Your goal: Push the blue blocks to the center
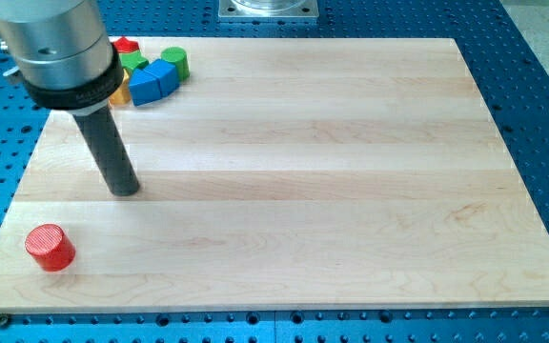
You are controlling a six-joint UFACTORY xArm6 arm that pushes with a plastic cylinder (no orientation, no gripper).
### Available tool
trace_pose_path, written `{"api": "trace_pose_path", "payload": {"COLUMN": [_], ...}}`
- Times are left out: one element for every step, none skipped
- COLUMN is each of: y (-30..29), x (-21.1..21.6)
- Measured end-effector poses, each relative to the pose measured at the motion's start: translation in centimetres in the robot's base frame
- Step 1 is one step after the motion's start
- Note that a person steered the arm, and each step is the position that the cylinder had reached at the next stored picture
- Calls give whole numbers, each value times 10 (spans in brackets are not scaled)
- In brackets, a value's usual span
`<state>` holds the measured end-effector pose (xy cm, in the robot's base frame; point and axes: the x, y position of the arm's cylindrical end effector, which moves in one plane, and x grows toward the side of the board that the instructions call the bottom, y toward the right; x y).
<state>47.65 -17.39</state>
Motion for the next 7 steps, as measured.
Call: {"api": "trace_pose_path", "payload": {"y": [2, 3, -65, -100, -100, -100, -98], "x": [7, 14, 25, -3, -67, -92, -103]}}
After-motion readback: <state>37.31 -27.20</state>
